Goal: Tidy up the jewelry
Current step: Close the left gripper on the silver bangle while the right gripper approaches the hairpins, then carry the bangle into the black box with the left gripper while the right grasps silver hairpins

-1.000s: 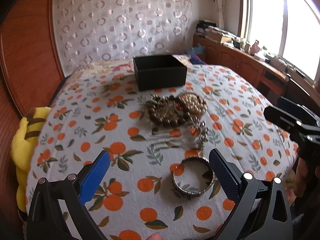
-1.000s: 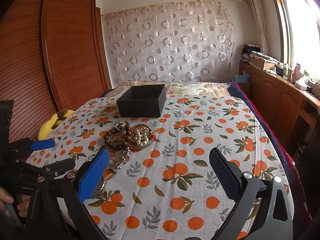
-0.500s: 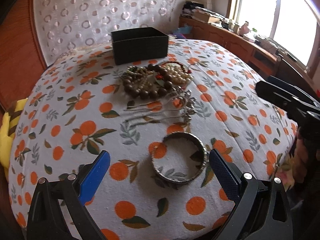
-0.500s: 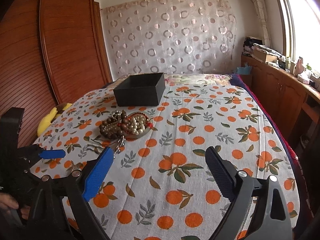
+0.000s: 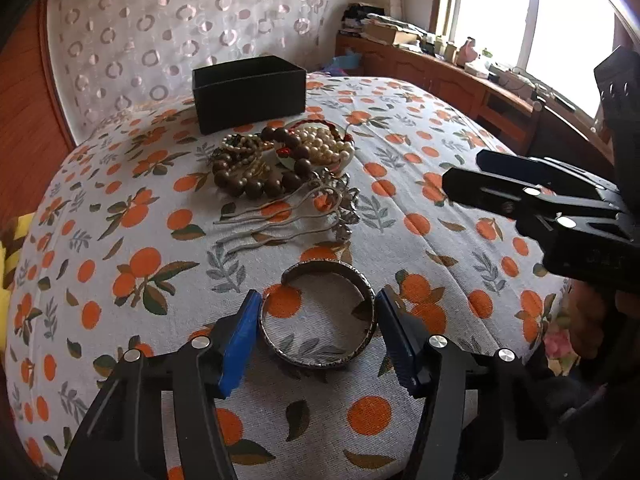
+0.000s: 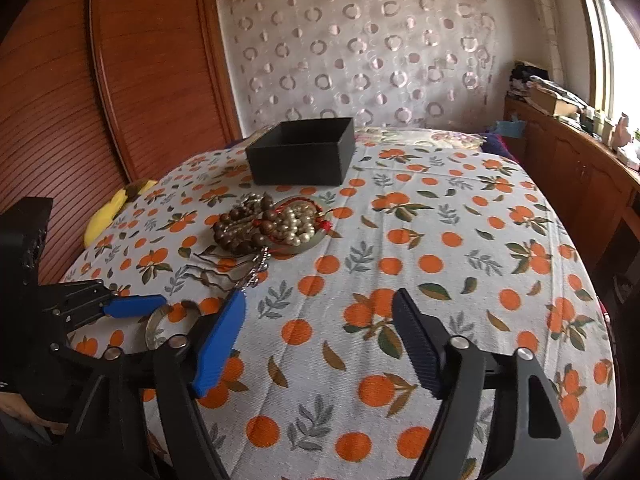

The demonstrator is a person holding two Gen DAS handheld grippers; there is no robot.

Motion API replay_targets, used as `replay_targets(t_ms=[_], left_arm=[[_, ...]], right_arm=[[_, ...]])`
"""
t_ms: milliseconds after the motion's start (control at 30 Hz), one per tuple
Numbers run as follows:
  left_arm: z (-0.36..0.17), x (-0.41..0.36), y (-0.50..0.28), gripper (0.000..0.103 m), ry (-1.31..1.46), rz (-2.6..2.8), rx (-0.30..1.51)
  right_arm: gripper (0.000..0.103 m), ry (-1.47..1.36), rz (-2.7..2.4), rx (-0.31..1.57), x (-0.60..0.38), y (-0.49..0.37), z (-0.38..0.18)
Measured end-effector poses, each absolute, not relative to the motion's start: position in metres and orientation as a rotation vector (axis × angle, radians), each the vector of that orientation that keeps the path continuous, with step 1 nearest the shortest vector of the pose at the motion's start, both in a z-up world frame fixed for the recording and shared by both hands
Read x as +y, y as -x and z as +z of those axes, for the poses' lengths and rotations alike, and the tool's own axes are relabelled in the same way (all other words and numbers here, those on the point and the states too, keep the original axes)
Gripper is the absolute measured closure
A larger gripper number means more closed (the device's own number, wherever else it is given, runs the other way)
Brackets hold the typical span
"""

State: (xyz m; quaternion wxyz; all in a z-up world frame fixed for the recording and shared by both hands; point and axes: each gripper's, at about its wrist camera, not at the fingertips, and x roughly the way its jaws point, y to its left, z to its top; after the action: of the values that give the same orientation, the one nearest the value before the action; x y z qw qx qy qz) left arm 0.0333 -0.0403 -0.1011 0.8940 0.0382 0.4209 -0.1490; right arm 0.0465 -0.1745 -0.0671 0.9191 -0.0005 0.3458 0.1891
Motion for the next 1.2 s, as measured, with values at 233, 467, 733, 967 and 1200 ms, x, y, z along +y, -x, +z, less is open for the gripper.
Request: replay_targets(t_ms=[233, 467, 733, 967, 1200], left_arm=[[-0.095, -0.014, -0.037, 0.047, 0.008, -0.269, 0.844], [-0.088, 0.010, -0.040, 0.047, 0.030, -0.234, 0.817], [-0.083, 0.020, -0.036, 0.047, 0.032, -0.210, 0.792], [-0.080, 0.021, -0.035, 0.047, 0.038, -0.209, 0.786], [-0.074, 0.022, -0.035, 0.047, 0.040, -0.195, 0.774]], right_arm=[[0.043, 0.056, 0.405, 0.728, -0.151, -0.067, -0.065], [0.057, 0.037, 0.491, 0.826, -0.125, -0.092, -0.078], [0.062, -0.024, 0.498, 0.925, -0.115, -0.107, -0.092], [0.080, -0.072, 0.508, 0.940, -0.120, -0.105, -0.093], [0.089, -0.112, 0.518, 0.911, -0.140, -0.090, -0.085]])
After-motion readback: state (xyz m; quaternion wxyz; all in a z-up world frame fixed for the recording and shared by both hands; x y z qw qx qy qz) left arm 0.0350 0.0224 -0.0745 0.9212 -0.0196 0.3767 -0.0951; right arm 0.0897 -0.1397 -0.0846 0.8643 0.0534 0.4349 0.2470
